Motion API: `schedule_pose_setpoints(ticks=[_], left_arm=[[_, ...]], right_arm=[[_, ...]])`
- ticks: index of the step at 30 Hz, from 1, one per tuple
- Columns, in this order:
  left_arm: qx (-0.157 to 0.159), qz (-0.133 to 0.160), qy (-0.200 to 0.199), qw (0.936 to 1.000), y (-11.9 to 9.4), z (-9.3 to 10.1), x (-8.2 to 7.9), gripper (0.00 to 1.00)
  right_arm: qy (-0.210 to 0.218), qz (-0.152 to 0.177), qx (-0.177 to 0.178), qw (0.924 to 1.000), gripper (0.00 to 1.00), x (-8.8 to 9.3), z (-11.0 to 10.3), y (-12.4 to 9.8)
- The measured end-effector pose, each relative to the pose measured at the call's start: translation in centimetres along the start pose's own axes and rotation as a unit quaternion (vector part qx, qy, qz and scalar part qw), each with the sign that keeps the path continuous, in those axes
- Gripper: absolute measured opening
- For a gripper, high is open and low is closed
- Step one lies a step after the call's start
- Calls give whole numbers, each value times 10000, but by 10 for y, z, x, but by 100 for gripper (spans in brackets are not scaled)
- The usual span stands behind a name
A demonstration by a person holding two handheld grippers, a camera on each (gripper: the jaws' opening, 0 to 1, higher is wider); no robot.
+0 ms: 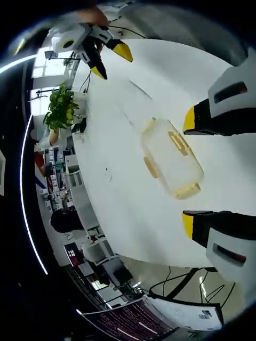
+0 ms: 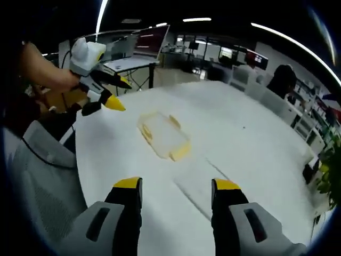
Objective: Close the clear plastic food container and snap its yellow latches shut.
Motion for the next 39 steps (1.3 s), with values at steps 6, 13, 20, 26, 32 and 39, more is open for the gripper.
schedule_pose_setpoints(ticks=[6,13,20,26,32,39], left_arm=[[255,-162,129,9995,12,-9,2,52],[389,-318,500,9975,26,-16,-2,54],[839,-421,843,9920,46,-19,-6,57],[1205,-556,1334,9821,60,-24,-9,56],[1512,-612,1653,9727,68,-32,-12,56],[1775,-704,2010,9608,78,-42,-13,56]], right_arm=[[-261,-75,-100,9996,49,-6,3,11],[-742,-205,-221,9968,49,-15,6,22],[-1035,-258,-337,9937,49,-23,4,34],[-1294,-317,-433,9901,49,-34,11,49],[-1557,-386,-541,9856,48,-47,22,65],[-1852,-568,-767,9780,48,-55,25,83]])
Point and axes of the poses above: the point that each gripper's makers call its tool centre point, and the gripper's own axes: y roughly forward along the fingers, z roughly to its right, x roughly out of its underside, the point moved 8 cm from there along -y, roughly backward along the fingers, and after that the axes turned 15 degrees about -z, right-handed, at the moved point
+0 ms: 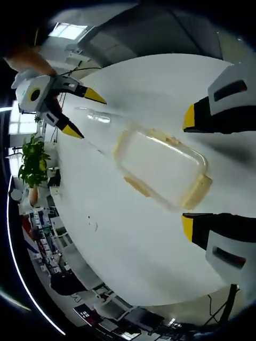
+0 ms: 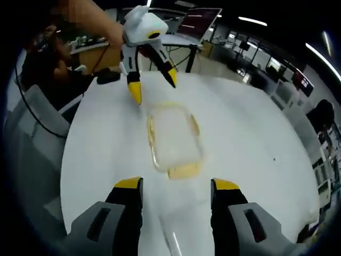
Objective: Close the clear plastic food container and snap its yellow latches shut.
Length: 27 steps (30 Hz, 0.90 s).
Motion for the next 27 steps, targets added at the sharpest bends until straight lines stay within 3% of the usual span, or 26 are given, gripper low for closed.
schedule_pose_setpoints(ticks=[16,27], left_arm=[[631,-463,985,9921,18,-16,7,57],[826,-583,1125,9885,32,-35,9,56]], right_arm=[[-605,-374,-353,9968,49,-13,16,33],[-778,-632,-528,9936,50,-10,25,53]])
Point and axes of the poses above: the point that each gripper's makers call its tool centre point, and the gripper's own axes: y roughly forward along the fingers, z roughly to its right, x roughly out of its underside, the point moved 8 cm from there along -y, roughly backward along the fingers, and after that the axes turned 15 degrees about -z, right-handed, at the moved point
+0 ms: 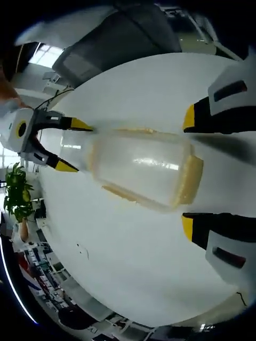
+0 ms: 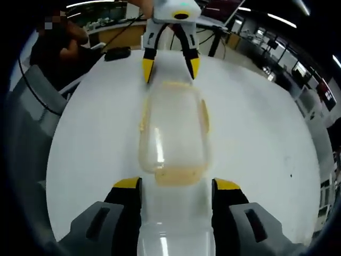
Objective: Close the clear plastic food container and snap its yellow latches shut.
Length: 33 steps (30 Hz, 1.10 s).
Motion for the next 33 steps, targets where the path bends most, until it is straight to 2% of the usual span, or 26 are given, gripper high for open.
schedule_pose_setpoints(ticks=[2,12,21,28,33], left_arm=[[97,-47,159,9998,2,1,0,55],[321,-151,460,9983,8,-4,0,53],[450,-152,525,9975,10,-8,-1,50],[484,-184,612,9968,11,-7,-4,47],[544,-208,705,9958,14,-4,-7,46]], right_arm=[[8,-39,-38,10000,50,1,1,3],[-76,-72,-178,9998,49,-6,4,8],[-148,-212,-337,9991,48,-11,5,15],[-159,-390,-449,9981,48,-9,4,19],[-36,-387,-550,9977,47,-8,4,19]])
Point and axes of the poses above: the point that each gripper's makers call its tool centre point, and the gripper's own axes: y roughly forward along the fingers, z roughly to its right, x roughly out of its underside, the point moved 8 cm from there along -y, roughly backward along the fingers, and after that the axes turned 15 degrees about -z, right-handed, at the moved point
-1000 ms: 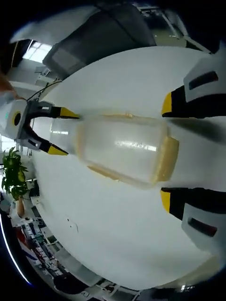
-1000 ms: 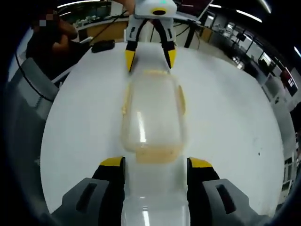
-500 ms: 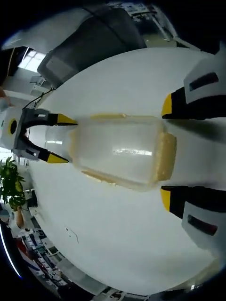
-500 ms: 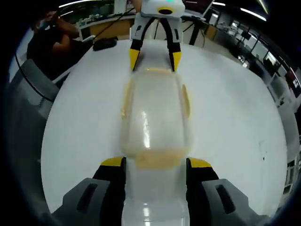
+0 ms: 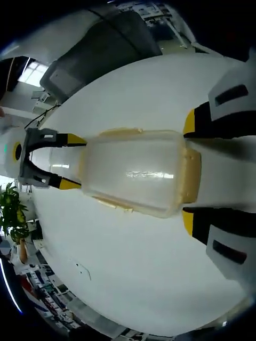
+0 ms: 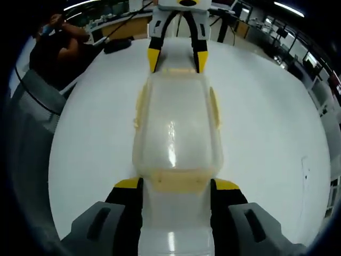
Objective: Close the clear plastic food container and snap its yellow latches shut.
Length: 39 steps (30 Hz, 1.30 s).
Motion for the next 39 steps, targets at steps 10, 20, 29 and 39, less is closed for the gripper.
schedule_pose_setpoints(ticks=[10,20,29,39], left_arm=[[23,73,-1,10000,0,1,-2,42],[-76,25,103,9999,-2,5,-3,40],[-127,11,150,9998,-2,2,-1,38],[-190,16,95,9998,-1,-4,2,34]], right_arm=[[101,18,-119,9999,45,1,2,1],[91,-3,-120,9999,44,0,2,0],[50,-44,-127,9999,41,0,5,2],[29,-61,-125,9999,38,1,9,4]])
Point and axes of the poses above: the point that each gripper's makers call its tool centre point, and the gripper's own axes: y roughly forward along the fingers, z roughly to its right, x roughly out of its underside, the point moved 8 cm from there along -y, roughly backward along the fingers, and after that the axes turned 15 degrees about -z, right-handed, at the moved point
